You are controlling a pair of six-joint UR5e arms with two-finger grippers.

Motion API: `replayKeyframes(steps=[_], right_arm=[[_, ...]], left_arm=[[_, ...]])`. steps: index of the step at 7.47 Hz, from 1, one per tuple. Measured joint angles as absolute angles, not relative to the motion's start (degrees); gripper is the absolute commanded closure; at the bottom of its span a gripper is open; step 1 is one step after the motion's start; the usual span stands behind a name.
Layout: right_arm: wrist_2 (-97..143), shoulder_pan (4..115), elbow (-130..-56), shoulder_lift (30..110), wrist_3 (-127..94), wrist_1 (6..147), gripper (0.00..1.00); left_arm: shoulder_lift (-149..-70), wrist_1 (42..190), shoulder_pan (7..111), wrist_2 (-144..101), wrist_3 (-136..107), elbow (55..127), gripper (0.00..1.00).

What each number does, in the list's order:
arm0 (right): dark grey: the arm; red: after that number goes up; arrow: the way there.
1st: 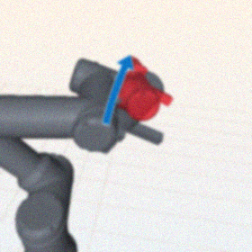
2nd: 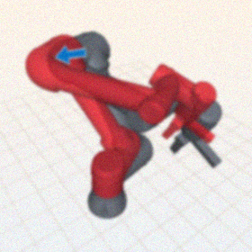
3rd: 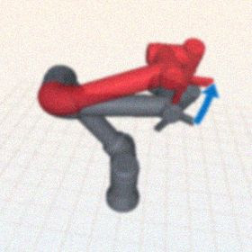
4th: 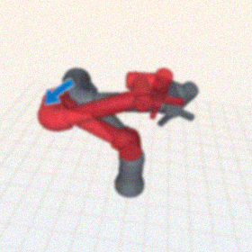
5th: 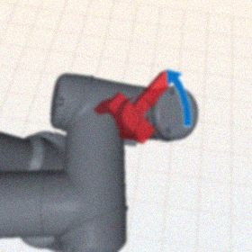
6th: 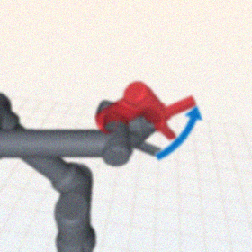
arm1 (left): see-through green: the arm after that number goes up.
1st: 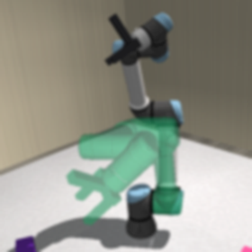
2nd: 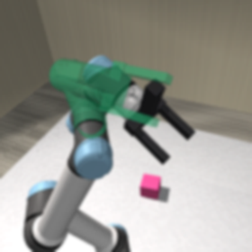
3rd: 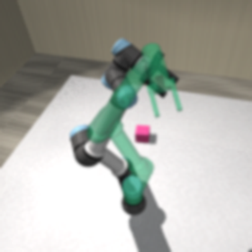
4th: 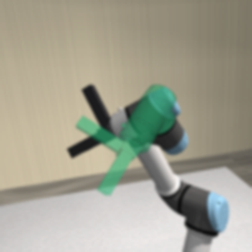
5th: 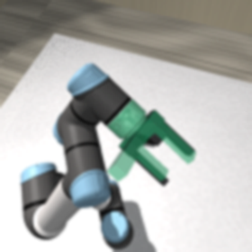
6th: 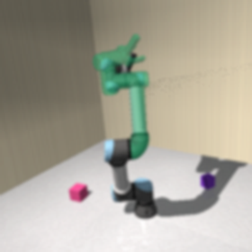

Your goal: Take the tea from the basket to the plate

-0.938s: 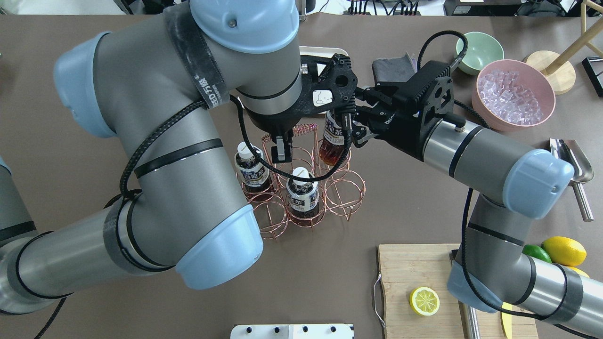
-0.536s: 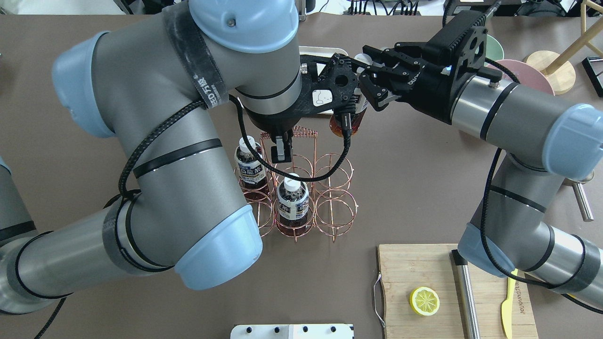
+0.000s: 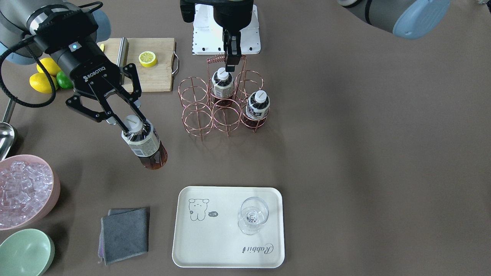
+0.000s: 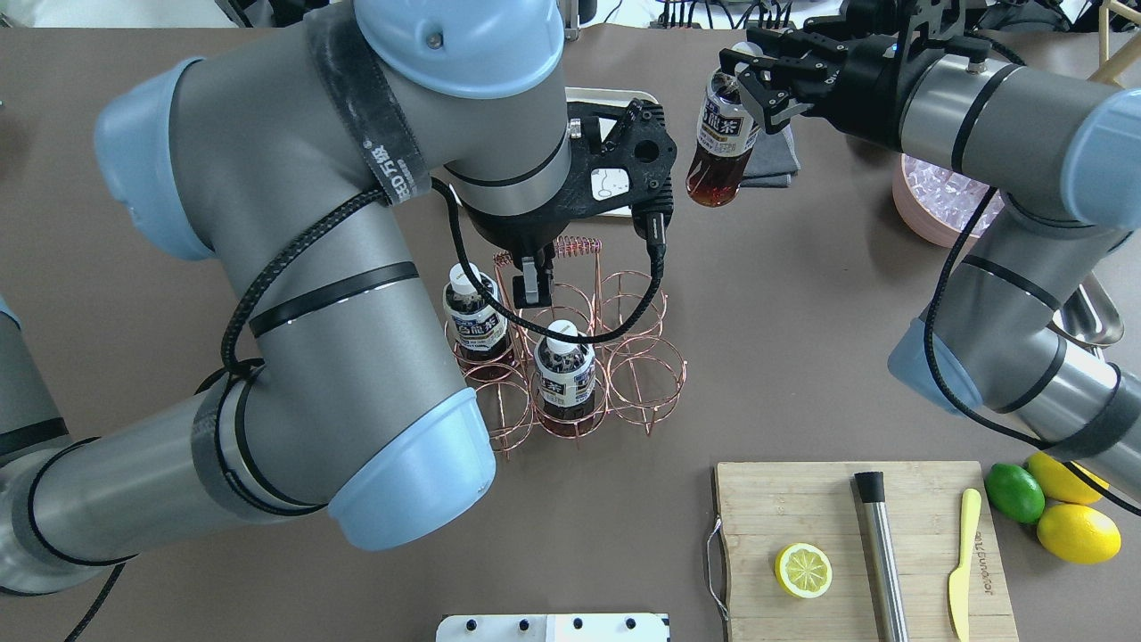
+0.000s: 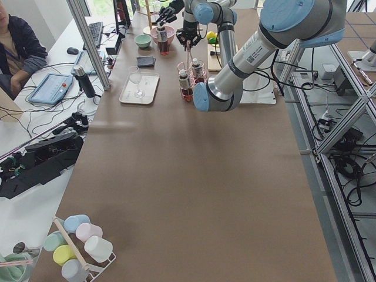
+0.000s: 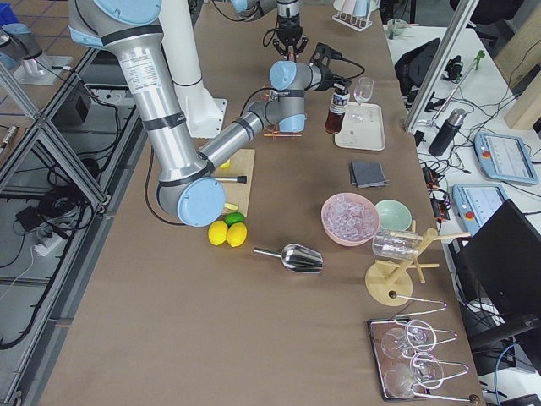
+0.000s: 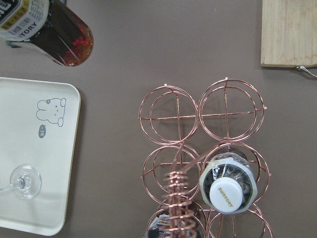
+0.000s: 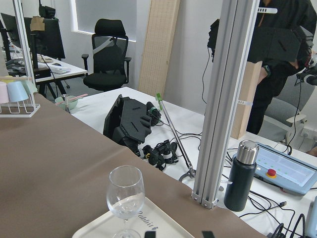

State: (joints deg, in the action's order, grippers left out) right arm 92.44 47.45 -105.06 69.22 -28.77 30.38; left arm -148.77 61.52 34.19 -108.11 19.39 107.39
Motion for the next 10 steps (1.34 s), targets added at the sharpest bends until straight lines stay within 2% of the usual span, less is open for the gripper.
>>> replayKeyframes(steps=[2,5,8,10], right_arm=[[92.6,48.5,-97.6,66.2,-29.6,25.9,1.00],[89.1,48.0,-84.4,56.4,-32.9,24.4,1.00],[84.1,45.8,-73.9,49.7,-34.5,21.9,1.00],[79.7,43.1,-70.5,48.1,-35.0,20.4,1.00]], left_arm=[[-148.8,61.5,34.4,-108.1,19.6,107.5,1.00],[-148.9,60.9,37.0,-108.4,21.9,108.5,1.00],[-148.8,56.9,44.4,-111.8,28.8,109.9,1.00],[-147.6,54.2,51.1,-115.1,35.6,110.1,1.00]])
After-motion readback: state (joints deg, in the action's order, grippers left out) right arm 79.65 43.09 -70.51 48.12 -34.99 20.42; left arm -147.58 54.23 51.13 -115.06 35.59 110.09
